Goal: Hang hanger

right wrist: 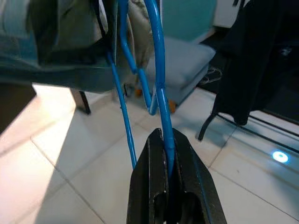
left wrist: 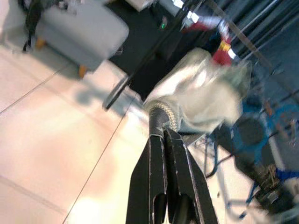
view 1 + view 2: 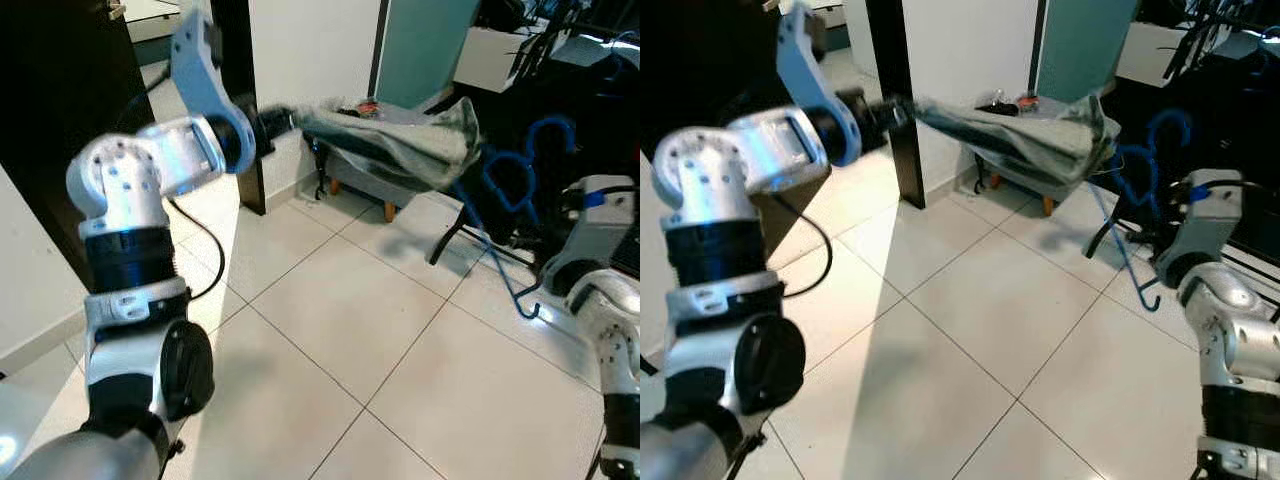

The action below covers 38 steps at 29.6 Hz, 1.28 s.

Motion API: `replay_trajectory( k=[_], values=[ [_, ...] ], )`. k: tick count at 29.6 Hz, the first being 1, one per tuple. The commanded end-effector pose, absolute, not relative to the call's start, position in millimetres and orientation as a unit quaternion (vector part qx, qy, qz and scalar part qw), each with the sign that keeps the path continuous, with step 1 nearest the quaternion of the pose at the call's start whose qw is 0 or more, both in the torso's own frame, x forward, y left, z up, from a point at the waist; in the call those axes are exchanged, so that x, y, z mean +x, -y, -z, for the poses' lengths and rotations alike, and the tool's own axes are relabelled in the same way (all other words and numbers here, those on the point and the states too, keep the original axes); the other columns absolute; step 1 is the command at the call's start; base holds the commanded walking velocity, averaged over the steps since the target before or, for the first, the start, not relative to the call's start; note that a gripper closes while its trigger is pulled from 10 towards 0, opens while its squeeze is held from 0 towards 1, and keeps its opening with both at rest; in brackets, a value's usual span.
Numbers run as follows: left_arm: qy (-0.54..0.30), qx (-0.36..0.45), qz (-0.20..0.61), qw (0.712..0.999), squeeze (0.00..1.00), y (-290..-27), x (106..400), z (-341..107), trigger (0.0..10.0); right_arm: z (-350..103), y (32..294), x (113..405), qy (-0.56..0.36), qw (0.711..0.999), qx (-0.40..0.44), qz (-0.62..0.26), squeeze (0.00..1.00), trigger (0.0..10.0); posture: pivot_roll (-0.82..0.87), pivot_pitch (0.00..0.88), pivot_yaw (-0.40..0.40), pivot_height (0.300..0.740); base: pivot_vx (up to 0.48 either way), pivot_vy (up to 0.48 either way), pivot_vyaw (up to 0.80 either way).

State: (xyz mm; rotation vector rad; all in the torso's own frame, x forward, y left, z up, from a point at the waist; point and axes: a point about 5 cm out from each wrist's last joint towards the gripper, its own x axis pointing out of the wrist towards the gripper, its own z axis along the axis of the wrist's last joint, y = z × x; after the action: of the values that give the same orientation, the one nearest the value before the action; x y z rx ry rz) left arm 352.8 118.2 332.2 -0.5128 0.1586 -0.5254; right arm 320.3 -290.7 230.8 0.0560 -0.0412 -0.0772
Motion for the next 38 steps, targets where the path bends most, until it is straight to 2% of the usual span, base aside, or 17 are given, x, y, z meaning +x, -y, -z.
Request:
replay_trajectory(
  k=[1, 4, 7, 11, 16, 22, 26, 29, 32, 37, 38],
  values=[
    [-0.132, -0.233, 0.27, 0.925, 0.0, -115, 346, -299, 10.0, -243, 297, 319, 0.063, 0.995, 0.055, 0.054, 0.0, 10.0, 0.01, 0.1, -0.009, 0.74, 0.0, 0.0, 0.0],
    [-0.158, -0.232, 0.269, 0.921, 0.0, -111, 345, -281, 10.0, -246, 294, 320, 0.069, 0.995, 0.056, 0.045, 0.0, 10.0, 0.01, 0.1, -0.009, 0.74, 0.0, 0.0, 0.0],
    [-0.236, -0.235, 0.232, 0.914, 0.0, -99, 345, -229, 10.0, -247, 280, 325, 0.069, 0.997, 0.044, 0.01, 0.0, 10.0, 0.01, 0.1, -0.012, 0.74, 0.0, 0.0, 0.0],
    [-0.287, -0.209, 0.22, 0.908, 0.0, -89, 339, -199, 10.0, -251, 268, 326, 0.084, 0.995, 0.05, -0.024, 0.0, 10.0, 0.01, 0.103, -0.01, 0.74, 0.0, 0.0, 0.0],
    [-0.323, -0.179, 0.247, 0.896, 0.0, -75, 327, -179, 10.0, -253, 253, 325, 0.092, 0.992, 0.05, -0.073, 0.0, 10.0, 0.0, 0.103, -0.008, 0.74, 0.0, 0.0, 0.0],
    [-0.346, -0.186, 0.271, 0.879, 0.0, -59, 317, -165, 10.0, -255, 220, 316, 0.111, 0.977, 0.046, -0.174, 0.0, 10.0, 0.0, 0.103, -0.001, 0.74, 0.0, 0.0, 0.0],
    [-0.344, -0.2, 0.275, 0.875, 0.0, -56, 317, -164, 10.0, -259, 219, 315, 0.13, 0.973, 0.062, -0.178, 0.0, 10.0, 0.0, 0.102, -0.001, 0.74, 0.0, 0.0, 0.0],
    [-0.311, -0.245, 0.246, 0.885, 0.0, -64, 327, -170, 10.0, -259, 217, 312, 0.135, 0.971, 0.061, -0.189, 0.0, 10.0, -0.01, 0.101, 0.002, 0.74, 0.0, 0.0, 0.0],
    [-0.283, -0.321, 0.148, 0.892, 0.0, -93, 344, -168, 10.0, -260, 218, 310, 0.142, 0.969, 0.062, -0.194, 0.0, 10.0, -0.01, 0.098, 0.005, 0.74, 0.0, 0.0, 0.0],
    [-0.293, -0.346, 0.105, 0.885, 0.0, -106, 345, -157, 10.0, -262, 218, 308, 0.147, 0.967, 0.062, -0.196, 0.0, 10.0, -0.01, 0.098, 0.006, 0.74, 0.0, 0.0, 0.0],
    [-0.306, -0.368, 0.087, 0.874, 0.28, -111, 342, -148, 10.0, -262, 218, 307, 0.148, 0.966, 0.06, -0.203, 0.0, 10.0, -0.01, 0.096, 0.006, 0.74, 0.0, 0.0, 0.0]
  ],
)
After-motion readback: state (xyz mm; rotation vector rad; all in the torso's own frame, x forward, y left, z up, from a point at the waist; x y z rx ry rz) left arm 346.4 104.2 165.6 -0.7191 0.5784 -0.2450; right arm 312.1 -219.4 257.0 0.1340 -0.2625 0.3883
